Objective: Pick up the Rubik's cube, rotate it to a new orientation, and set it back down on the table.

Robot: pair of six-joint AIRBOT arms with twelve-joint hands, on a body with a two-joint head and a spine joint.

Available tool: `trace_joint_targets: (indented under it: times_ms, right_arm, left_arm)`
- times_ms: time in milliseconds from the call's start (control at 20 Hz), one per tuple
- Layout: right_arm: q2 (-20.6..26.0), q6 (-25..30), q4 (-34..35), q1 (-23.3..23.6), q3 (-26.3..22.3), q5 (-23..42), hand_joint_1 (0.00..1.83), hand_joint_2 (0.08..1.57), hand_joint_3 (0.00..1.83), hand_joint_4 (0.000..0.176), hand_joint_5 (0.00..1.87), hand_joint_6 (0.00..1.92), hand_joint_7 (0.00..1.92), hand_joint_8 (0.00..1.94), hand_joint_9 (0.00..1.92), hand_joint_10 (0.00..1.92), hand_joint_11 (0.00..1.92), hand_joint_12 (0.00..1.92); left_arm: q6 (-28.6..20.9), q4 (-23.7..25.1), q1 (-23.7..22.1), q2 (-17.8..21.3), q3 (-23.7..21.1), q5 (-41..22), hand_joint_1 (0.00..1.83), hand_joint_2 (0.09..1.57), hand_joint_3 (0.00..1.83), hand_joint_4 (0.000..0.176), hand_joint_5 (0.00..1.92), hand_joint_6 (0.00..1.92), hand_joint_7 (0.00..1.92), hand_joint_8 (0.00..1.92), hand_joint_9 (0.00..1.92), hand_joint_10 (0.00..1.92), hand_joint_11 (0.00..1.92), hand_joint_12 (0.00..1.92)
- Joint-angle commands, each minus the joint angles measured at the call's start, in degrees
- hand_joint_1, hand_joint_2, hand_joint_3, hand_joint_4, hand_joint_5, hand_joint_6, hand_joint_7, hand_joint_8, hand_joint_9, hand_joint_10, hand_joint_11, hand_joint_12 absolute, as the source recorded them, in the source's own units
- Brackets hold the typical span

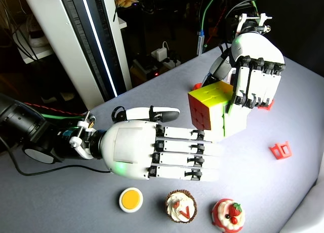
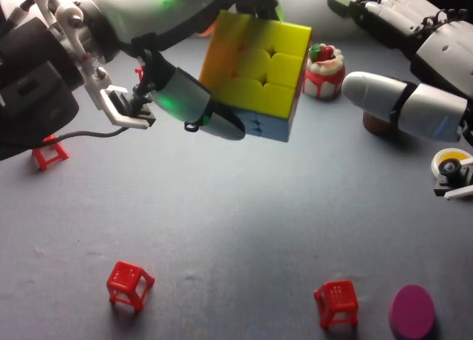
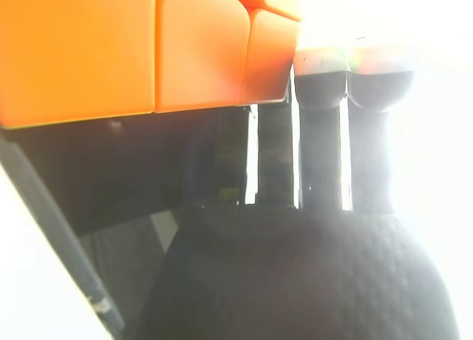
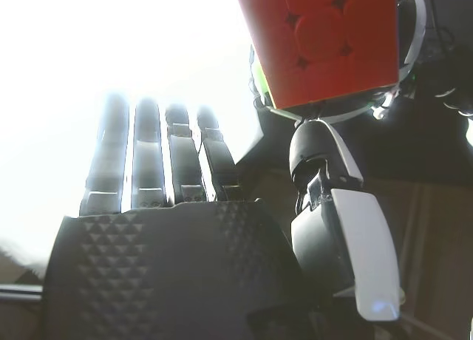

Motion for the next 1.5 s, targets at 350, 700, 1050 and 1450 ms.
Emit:
trace_joint_targets:
  times_ms: [350, 700, 1050, 1450]
  right_arm:
    - [-1.43, 0.36, -1.71, 1.49, 0.51, 7.07, 0.06, 1.33, 0.0, 0.0, 0.0, 0.0, 0.0, 0.0, 0.0, 0.0, 0.0, 0.0]
    - [-1.36, 0.36, -2.65, 1.53, -0.07, 7.43, 0.03, 1.36, 0.01, 0.0, 0.02, 0.01, 0.0, 0.0, 0.0, 0.0, 0.01, 0.01]
    - [-1.23, 0.36, -3.18, 1.51, -0.82, 7.93, 0.07, 1.35, 0.0, 0.0, 0.03, 0.01, 0.0, 0.0, 0.0, 0.0, 0.0, 0.0]
    - [-1.22, 0.36, -5.93, 1.51, -1.94, 7.96, 0.08, 1.34, 0.0, 0.0, 0.0, 0.0, 0.0, 0.0, 0.0, 0.0, 0.0, 0.0]
  left_arm:
    - [-0.67, -1.49, -1.27, 0.18, -0.2, -9.13, 1.23, 1.25, 0.02, 0.0, 0.48, 0.97, 0.56, 1.06, 0.4, 1.42, 0.19, 1.92]
    - [-0.67, -2.14, -1.19, 0.66, -0.2, -9.46, 1.18, 0.77, 1.05, 0.0, 0.76, 1.55, 0.89, 1.9, 1.15, 1.92, 1.28, 1.92]
    - [-0.5, -2.72, -1.1, 0.94, -0.21, -10.15, 1.19, 0.79, 1.05, 0.0, 0.74, 1.55, 0.83, 1.92, 1.05, 1.92, 1.17, 1.92]
    - [-0.14, -3.28, -1.04, 0.91, -0.21, -10.27, 1.24, 0.73, 1.11, 0.0, 0.82, 1.47, 0.85, 1.9, 1.07, 1.92, 1.2, 1.92]
